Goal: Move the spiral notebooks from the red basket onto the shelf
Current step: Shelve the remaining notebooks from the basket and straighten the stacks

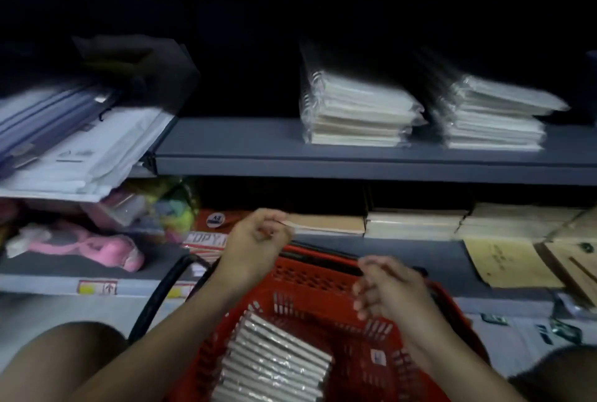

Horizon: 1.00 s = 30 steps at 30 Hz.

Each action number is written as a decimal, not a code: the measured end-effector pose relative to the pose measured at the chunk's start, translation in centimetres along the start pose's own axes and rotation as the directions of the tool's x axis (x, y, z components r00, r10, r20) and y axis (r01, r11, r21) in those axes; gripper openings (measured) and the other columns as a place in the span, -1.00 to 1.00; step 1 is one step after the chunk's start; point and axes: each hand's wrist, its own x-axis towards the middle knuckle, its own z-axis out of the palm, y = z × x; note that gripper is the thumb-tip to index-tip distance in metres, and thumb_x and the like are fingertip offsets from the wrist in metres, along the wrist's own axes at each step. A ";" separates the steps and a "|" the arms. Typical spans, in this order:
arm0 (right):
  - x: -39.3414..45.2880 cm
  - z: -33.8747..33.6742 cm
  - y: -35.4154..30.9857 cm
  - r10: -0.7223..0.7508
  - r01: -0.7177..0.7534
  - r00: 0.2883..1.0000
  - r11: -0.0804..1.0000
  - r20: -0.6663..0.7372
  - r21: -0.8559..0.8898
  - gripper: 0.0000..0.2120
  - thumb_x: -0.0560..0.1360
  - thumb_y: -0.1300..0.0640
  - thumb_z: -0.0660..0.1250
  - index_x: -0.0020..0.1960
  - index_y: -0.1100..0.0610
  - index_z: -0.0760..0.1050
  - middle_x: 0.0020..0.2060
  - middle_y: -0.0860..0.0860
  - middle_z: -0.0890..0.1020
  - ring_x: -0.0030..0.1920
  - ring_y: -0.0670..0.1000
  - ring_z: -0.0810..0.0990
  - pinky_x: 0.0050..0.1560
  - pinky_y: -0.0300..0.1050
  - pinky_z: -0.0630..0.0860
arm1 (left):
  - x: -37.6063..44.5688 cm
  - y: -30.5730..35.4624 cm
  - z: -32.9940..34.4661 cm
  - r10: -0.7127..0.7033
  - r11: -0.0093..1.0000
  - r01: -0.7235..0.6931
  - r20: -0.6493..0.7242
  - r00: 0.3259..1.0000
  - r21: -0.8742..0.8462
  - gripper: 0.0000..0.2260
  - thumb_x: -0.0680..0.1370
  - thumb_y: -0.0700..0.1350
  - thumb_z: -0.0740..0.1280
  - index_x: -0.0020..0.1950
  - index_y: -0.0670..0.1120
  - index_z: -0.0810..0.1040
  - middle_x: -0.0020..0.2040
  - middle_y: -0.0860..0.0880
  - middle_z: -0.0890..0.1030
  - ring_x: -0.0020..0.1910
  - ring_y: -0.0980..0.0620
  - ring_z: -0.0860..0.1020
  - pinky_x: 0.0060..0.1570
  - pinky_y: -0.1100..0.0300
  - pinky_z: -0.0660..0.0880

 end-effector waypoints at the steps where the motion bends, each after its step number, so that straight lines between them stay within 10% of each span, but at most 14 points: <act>1: 0.2 0.6 2.5 0.151 -0.148 0.986 0.988 0.070 -0.050 -0.88 0.60 0.16 0.32 0.03 0.21 0.56 -0.36 0.13 0.62 -0.45 0.07 0.56 -0.43 -0.12 0.52 | -0.7 -2.7 0.3 -0.100 0.992 0.095 0.061 0.993 0.082 -0.86 0.51 -0.28 0.45 -0.08 -0.04 0.60 -0.24 -0.01 0.60 -0.34 0.23 0.58 -0.18 0.28 0.58; 5: 1.2 2.8 10.2 0.425 -0.370 0.899 0.865 0.103 -0.338 -0.78 0.58 0.01 0.34 0.05 0.17 0.52 -0.23 0.09 0.60 -0.31 0.01 0.57 -0.30 -0.15 0.54 | -2.6 -10.8 0.6 -0.419 0.850 0.329 0.149 0.896 0.412 -0.95 0.51 -0.19 0.44 -0.07 -0.16 0.64 -0.11 -0.13 0.64 0.09 -0.12 0.63 0.10 0.20 0.46; 9: 2.3 3.0 14.1 0.412 -0.374 0.911 0.821 -0.007 -0.432 -0.78 0.56 -0.07 0.33 0.06 0.06 0.47 -0.18 0.00 0.56 -0.17 0.04 0.55 -0.17 -0.11 0.51 | -4.3 -13.0 1.0 -0.376 0.718 0.172 0.169 0.911 0.674 -0.86 0.55 -0.05 0.34 0.01 -0.05 0.66 0.03 -0.04 0.70 0.12 -0.04 0.63 0.11 0.26 0.41; 16: 4.3 3.4 15.2 0.591 -0.530 0.805 0.749 0.041 -0.398 -0.43 0.57 -0.19 0.26 0.43 0.14 0.38 0.31 0.22 0.51 0.09 0.22 0.55 0.05 0.08 0.60 | -4.3 -13.3 0.9 -0.468 0.709 0.250 0.174 0.867 0.659 -0.63 0.56 0.00 0.32 0.34 -0.11 0.53 0.11 -0.14 0.69 0.14 -0.10 0.63 0.10 0.19 0.53; 21: 4.2 3.8 16.0 0.668 -0.585 0.738 0.702 0.092 -0.405 -0.50 0.58 -0.19 0.26 0.35 0.14 0.40 0.00 0.17 0.55 0.09 0.22 0.54 0.10 0.13 0.57 | -4.2 -13.8 1.0 -0.537 0.666 0.252 0.217 0.815 0.702 -0.53 0.59 0.08 0.27 0.40 -0.16 0.44 0.20 -0.16 0.64 0.20 -0.12 0.60 0.16 0.13 0.54; 25: 3.5 4.2 16.5 0.682 -0.606 0.725 0.701 0.103 -0.377 -0.72 0.60 -0.13 0.25 -0.04 0.11 0.45 -0.17 0.12 0.53 -0.10 0.12 0.57 -0.03 0.02 0.56 | -3.8 -13.5 1.1 -0.529 0.665 0.238 0.221 0.819 0.708 -0.69 0.62 0.04 0.25 -0.01 -0.19 0.62 -0.08 -0.14 0.69 -0.04 -0.10 0.67 -0.16 0.23 0.49; 30: 3.2 4.3 17.3 0.619 -0.596 0.785 0.759 0.008 -0.262 -0.82 0.60 0.04 0.30 -0.03 0.16 0.53 -0.21 0.10 0.59 -0.21 0.07 0.61 -0.14 -0.06 0.59 | -3.7 -13.8 0.9 -0.526 0.669 0.244 0.215 0.823 0.701 -0.75 0.57 -0.06 0.29 -0.22 -0.17 0.60 -0.29 -0.07 0.63 -0.33 0.00 0.57 -0.33 0.26 0.47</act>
